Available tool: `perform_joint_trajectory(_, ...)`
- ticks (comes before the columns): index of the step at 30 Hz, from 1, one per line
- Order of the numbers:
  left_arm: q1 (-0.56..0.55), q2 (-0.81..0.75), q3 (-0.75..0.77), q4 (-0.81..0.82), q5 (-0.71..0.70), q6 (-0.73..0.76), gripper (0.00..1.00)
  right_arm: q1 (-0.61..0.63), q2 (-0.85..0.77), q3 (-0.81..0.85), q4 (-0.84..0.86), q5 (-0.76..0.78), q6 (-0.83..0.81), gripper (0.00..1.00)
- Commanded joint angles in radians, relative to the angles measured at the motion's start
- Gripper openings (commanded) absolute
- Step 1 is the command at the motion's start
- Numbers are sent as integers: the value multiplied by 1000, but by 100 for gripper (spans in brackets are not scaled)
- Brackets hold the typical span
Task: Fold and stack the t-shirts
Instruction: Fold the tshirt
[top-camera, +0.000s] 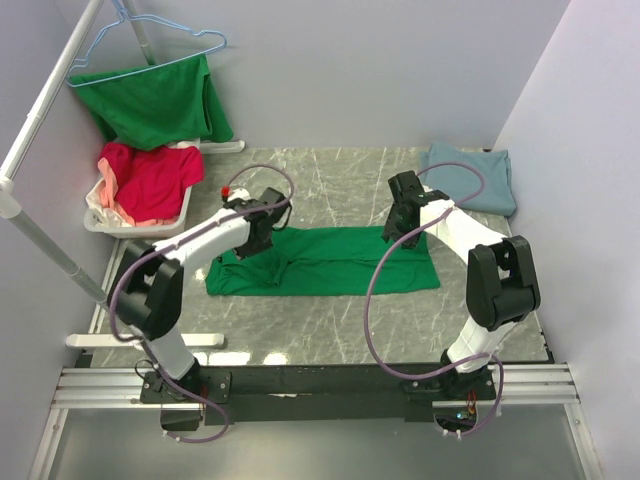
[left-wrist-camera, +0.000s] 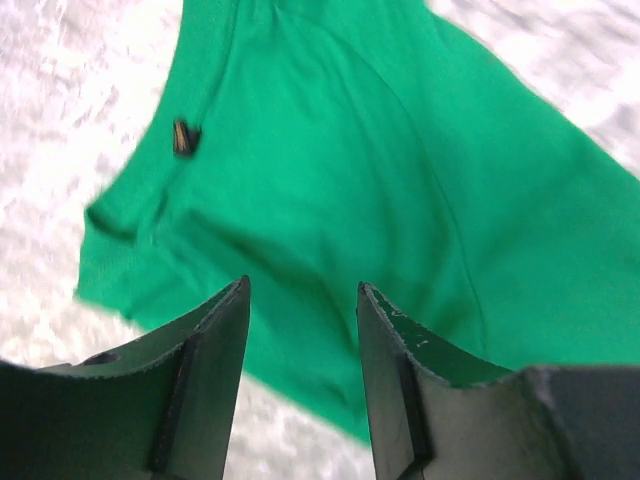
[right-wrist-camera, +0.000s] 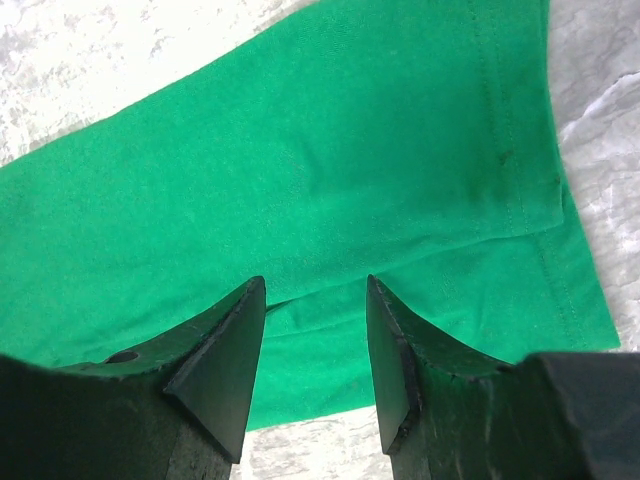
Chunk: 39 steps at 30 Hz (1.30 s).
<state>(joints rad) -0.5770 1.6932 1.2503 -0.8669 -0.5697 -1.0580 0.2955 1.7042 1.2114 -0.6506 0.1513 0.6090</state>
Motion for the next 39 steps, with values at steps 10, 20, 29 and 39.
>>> perform_joint_trajectory(10, 58, 37, -121, 94, 100, 84, 51, 8, 15, 30, 8, 10, 6, 52)
perform_joint_trajectory(20, 51, -134, -328, 89, 128, 17, 51, 10, 15, 19, 19, 1, 8, 52)
perform_joint_trajectory(29, 51, -190, -204, -26, 16, 16, 53, 19, 29, -15, 37, -15, -3, 52)
perform_joint_trajectory(39, 74, -34, -60, 43, 65, 69, 54, 42, 61, -42, 49, -41, -34, 53)
